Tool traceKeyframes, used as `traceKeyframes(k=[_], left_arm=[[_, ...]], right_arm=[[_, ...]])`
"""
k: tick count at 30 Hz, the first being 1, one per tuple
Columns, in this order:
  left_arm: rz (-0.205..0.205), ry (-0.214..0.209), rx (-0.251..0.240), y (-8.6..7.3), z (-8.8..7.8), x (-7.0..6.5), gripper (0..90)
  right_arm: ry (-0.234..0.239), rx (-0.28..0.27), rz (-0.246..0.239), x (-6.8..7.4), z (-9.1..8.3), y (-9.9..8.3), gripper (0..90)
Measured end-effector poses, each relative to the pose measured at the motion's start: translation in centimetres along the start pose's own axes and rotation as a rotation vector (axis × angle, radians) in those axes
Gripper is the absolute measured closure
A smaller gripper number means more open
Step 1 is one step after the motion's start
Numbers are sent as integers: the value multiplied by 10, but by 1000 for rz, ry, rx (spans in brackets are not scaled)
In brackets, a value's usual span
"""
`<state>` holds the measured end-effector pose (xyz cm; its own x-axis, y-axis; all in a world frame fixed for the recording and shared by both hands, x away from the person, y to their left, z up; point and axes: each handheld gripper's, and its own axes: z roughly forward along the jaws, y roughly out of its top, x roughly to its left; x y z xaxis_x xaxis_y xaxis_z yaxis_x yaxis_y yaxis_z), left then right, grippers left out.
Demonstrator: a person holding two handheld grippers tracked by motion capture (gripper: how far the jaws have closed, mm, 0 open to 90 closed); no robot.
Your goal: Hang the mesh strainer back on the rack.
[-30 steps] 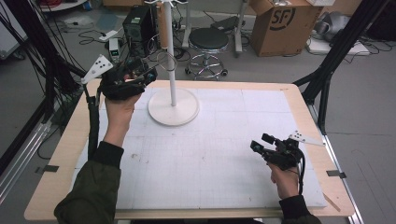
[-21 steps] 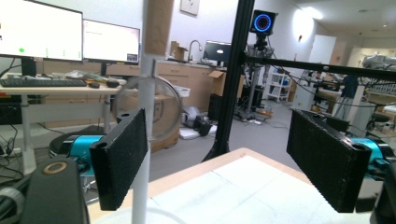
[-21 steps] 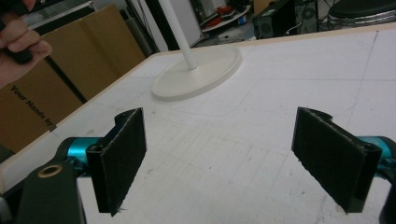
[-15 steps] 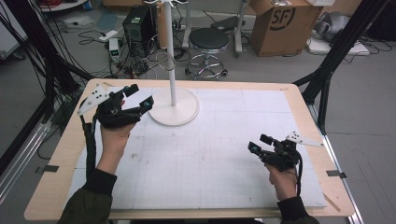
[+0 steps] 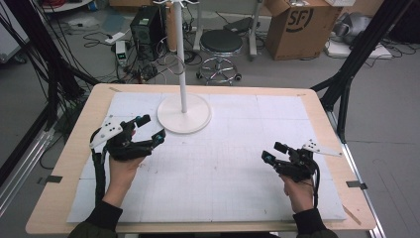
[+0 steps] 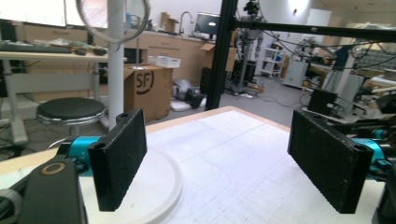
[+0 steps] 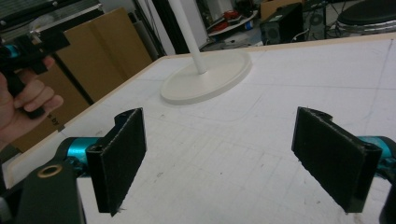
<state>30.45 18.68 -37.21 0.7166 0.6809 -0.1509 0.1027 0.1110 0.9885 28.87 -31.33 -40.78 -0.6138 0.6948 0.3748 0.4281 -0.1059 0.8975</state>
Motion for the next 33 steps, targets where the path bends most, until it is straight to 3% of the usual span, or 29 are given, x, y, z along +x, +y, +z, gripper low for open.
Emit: traceKeyframes(k=[5, 11, 17, 21, 25, 28, 33], left_arm=[[-11, 6, 53, -16, -9, -2, 202], [-42, 7, 79, -32, -16, -5, 193], [-27, 10, 111, -45, -23, -12, 193], [-47, 9, 120, -52, -28, -15, 195], [-75, 5, 113, -57, -34, -18, 195], [-62, 11, 131, -61, -37, -22, 195], [-74, 8, 135, -62, -41, -22, 195]], right_arm=[[8, -17, -20, 6, -1, 1, 164], [19, -33, -46, 12, 0, 1, 164], [19, -11, -91, 21, 3, -1, 163], [21, -2, -81, 22, 3, -2, 163], [19, 19, -105, 25, 3, -7, 162], [21, 35, -112, 28, 5, -9, 162], [30, 74, -116, 29, 11, -14, 162]])
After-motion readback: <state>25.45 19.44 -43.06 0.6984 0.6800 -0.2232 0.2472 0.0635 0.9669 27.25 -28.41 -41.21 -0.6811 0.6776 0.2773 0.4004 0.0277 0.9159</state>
